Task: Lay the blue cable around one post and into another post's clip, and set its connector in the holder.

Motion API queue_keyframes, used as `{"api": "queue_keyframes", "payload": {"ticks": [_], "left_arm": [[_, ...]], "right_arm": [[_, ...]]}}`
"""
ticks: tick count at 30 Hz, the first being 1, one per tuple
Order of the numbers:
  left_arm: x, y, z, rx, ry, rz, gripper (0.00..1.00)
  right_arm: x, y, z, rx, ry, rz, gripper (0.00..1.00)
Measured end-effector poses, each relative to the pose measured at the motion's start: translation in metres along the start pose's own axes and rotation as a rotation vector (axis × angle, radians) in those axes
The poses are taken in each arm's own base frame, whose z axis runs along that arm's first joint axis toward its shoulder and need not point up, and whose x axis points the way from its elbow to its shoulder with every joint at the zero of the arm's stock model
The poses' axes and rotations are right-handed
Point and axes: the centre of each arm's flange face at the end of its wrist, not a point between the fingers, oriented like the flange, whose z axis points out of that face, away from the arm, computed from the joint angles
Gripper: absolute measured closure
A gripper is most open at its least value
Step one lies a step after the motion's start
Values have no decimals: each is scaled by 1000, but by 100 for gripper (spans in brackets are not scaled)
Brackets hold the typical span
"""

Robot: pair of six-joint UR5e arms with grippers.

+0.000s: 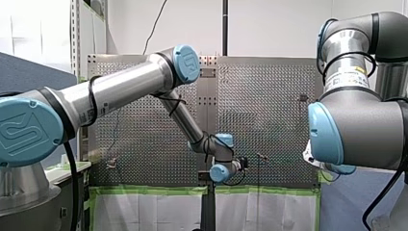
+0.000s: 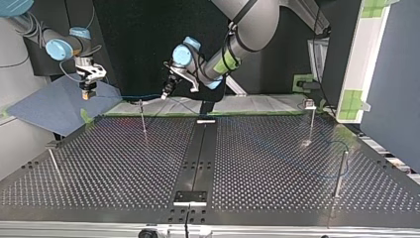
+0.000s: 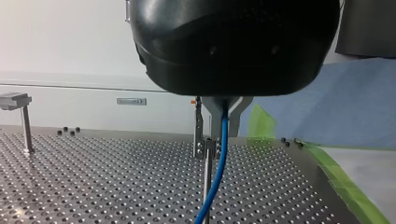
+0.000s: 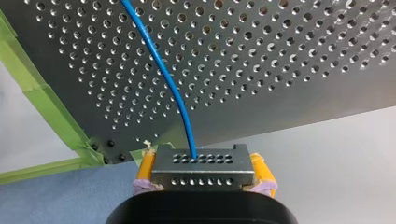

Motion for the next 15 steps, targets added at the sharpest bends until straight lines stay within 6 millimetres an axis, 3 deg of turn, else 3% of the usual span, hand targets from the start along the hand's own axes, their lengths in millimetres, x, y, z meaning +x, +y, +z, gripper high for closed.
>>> {"api": "queue_keyframes", "payload": {"ticks": [15], "left_arm": [[-8,9,12,-14,-18,-22,100]], "right_arm": [[3,2,2,5,21,10,100]]}}
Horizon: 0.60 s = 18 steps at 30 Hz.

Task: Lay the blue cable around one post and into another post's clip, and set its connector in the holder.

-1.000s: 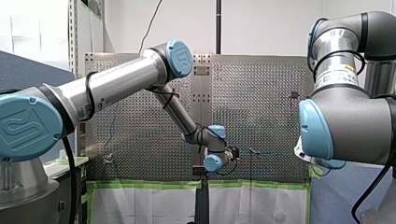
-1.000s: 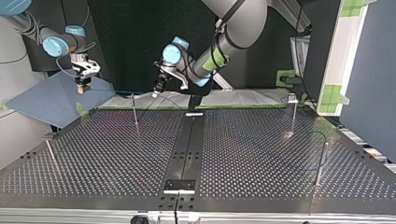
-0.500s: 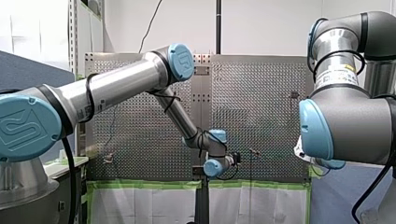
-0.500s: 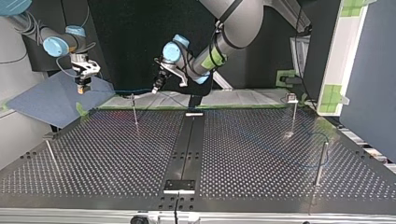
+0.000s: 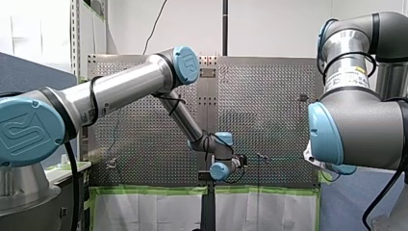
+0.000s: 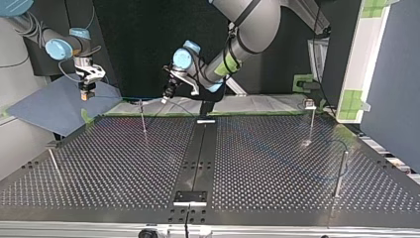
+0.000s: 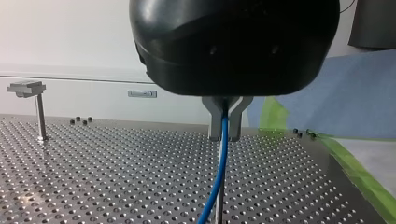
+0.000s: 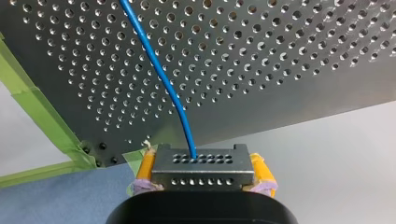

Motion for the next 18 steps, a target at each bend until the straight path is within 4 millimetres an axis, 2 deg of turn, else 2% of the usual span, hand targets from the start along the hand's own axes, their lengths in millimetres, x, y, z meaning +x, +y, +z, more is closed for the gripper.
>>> {"api": "queue_keyframes", "payload": {"ticks": [18], "left_arm": [[0,-5,0,20,-7,-23,100]], "right_arm": [[1,-5,4,19,24,2,100]]}}
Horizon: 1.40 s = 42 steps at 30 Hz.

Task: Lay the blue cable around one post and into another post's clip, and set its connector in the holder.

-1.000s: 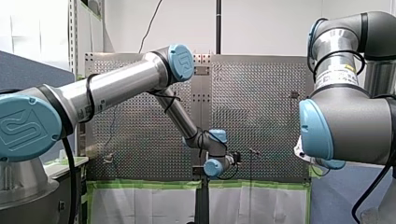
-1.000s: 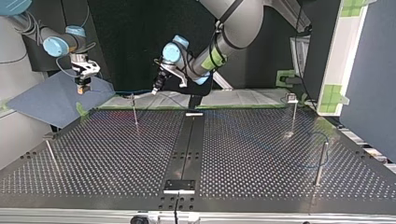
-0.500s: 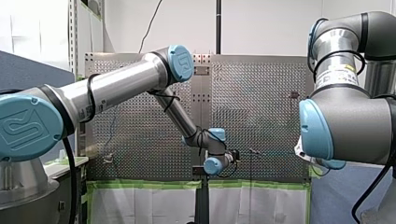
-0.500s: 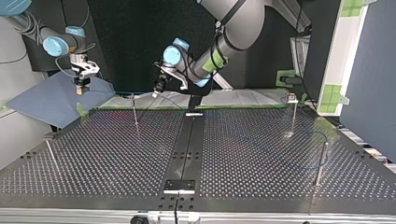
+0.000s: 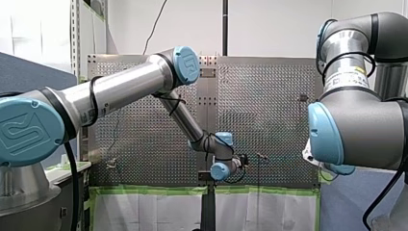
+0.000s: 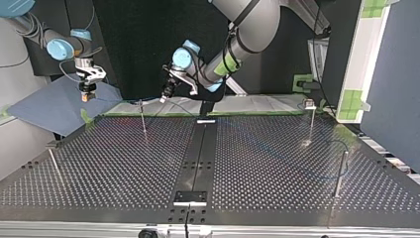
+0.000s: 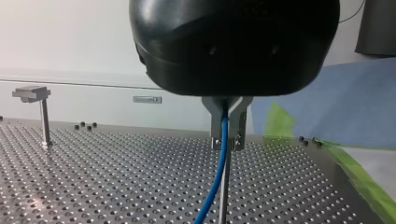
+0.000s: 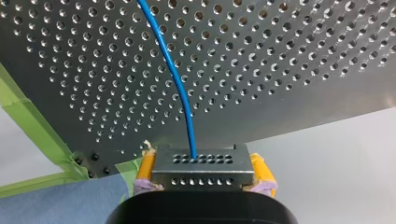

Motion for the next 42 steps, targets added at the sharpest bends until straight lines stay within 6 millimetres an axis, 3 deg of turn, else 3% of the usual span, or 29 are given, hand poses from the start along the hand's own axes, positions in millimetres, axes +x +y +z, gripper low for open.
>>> {"api": "queue_keyframes", "payload": {"ticks": [7,18,42], "left_arm": [[-1,2,2,-1,-4,-11,100],[-2,7,4,-10,-6,-14,100],[-10,17,15,-32,-28,-27,100]], "right_arm": [[-1,-3,4,16,-1,17,100],[-23,3,10,3,-81,4,100],[-18,4,19,7,-68,11,100]]}}
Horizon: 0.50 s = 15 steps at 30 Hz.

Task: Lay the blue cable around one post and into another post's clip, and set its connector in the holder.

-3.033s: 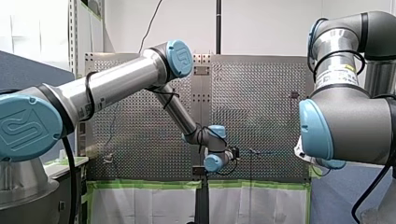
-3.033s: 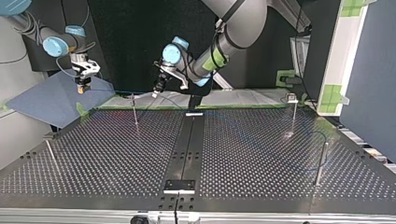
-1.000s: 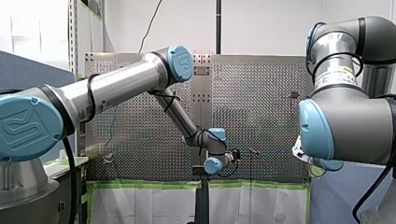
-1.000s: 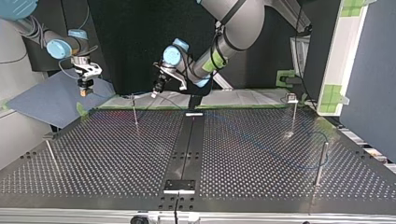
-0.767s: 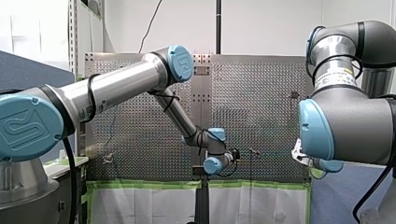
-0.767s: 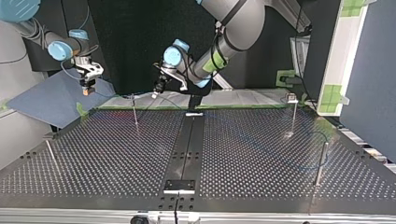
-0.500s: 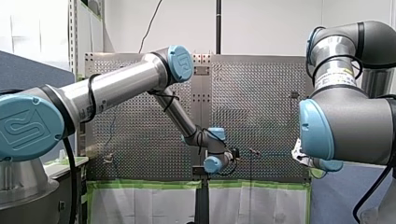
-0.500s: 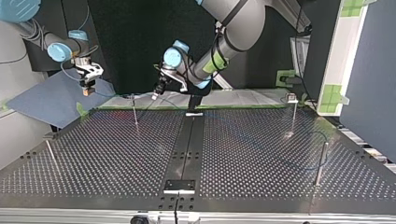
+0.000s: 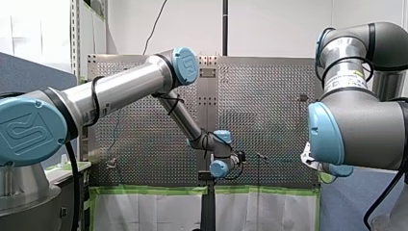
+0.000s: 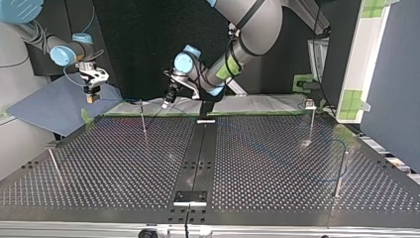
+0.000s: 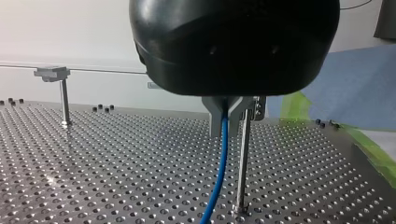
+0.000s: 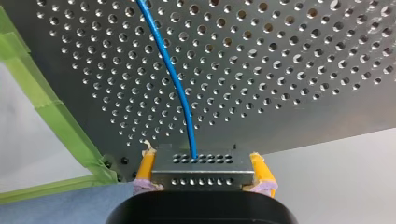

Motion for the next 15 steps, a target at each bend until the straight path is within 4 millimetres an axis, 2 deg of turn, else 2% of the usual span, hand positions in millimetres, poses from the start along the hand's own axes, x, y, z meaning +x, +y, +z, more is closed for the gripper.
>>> {"api": "queue_keyframes", "payload": {"ticks": [10,15], "left_arm": [[0,3,1,-4,0,0,100],[13,5,2,-7,21,4,100]], "right_arm": [[2,0,3,2,13,2,100],[4,1,4,2,19,1,100]]}}
